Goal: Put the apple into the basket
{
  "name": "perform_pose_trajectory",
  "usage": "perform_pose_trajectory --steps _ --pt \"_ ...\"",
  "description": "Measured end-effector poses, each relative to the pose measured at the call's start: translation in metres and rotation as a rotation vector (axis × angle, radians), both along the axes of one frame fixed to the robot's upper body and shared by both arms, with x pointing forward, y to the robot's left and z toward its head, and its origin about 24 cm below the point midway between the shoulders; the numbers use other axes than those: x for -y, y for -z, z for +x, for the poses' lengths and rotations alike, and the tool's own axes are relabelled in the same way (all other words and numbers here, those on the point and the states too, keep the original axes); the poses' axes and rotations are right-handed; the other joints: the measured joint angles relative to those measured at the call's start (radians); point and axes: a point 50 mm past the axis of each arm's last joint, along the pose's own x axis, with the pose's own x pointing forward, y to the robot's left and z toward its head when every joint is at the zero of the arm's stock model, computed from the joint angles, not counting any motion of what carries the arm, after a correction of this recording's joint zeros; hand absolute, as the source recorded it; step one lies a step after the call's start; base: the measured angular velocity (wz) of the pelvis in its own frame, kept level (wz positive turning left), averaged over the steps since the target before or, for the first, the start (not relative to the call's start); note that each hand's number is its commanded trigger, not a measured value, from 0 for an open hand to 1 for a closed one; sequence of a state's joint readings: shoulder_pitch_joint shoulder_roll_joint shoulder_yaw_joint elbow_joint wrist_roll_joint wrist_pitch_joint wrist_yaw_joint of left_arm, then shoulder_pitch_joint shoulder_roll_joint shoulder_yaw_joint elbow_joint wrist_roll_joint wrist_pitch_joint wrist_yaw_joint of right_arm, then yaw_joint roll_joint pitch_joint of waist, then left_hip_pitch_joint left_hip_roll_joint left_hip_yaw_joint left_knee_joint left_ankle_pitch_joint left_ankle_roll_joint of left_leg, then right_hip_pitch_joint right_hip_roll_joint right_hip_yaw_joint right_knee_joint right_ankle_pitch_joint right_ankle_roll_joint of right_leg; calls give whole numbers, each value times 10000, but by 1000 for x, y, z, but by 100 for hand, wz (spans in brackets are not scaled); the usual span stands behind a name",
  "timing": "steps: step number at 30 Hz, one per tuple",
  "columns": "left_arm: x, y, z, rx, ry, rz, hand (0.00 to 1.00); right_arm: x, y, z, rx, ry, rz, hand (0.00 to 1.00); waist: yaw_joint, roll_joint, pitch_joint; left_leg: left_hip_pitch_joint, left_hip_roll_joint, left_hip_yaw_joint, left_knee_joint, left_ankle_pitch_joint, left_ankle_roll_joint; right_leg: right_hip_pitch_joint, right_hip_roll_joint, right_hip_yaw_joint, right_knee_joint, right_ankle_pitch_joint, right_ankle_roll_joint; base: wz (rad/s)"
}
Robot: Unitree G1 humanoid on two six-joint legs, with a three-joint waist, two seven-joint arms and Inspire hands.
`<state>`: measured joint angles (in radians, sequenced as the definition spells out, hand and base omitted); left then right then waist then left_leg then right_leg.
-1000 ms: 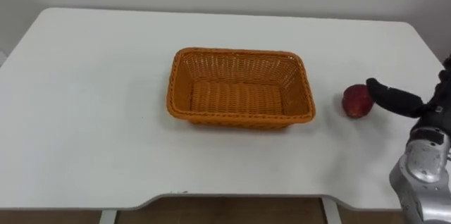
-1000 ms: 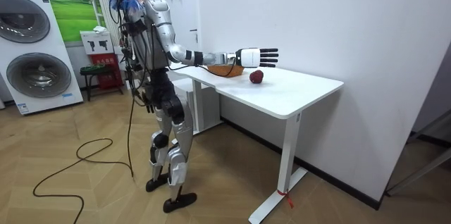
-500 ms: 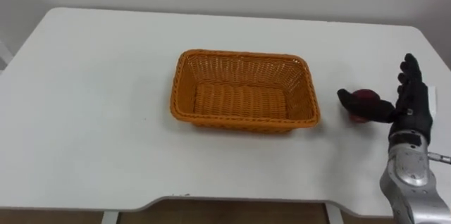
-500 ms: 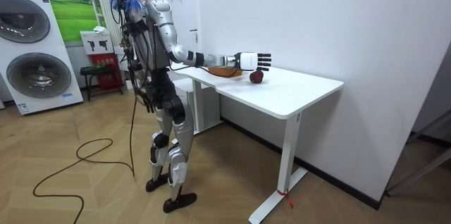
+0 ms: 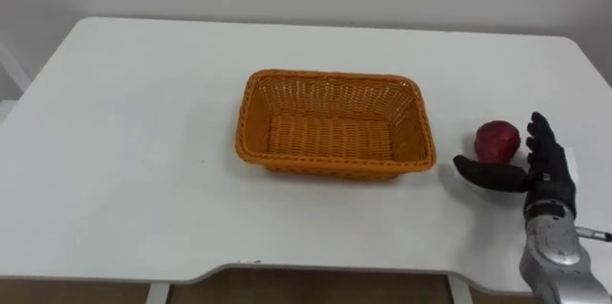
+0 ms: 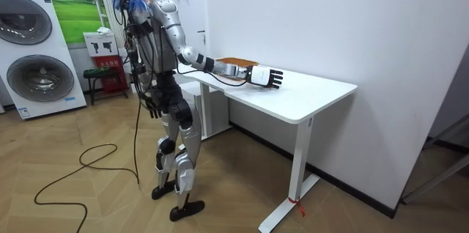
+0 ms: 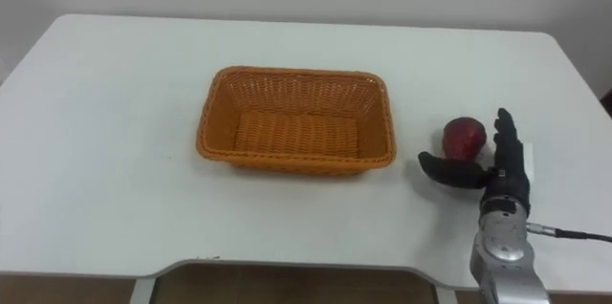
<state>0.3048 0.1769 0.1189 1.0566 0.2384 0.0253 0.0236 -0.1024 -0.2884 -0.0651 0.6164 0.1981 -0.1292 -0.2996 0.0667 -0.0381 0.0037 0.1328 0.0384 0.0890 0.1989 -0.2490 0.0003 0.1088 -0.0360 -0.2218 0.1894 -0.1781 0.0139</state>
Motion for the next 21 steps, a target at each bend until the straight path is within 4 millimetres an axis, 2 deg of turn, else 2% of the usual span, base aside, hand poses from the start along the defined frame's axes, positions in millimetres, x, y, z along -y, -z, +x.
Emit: perform_pose_trajectory --steps 2,8,21 --pt "0 0 1 1 122 -42 0 8 -2 3 -147 -56 -163 0 27 -84 43 1 -7 -42 11 0 0 17 -1 -18 -13 0 0 2" --pt "-2 -1 2 34 148 17 0 22 0 2 -603 118 -435 0 203 -178 35 -10 -9 -85 26 0 0 34 -1 -33 -25 -3 2 1" --pt "-7 -2 3 -47 161 125 0 22 4 1 -1046 -192 -223 0 205 -280 26 -38 -49 -193 66 0 0 66 -30 -69 -40 -12 11 1"
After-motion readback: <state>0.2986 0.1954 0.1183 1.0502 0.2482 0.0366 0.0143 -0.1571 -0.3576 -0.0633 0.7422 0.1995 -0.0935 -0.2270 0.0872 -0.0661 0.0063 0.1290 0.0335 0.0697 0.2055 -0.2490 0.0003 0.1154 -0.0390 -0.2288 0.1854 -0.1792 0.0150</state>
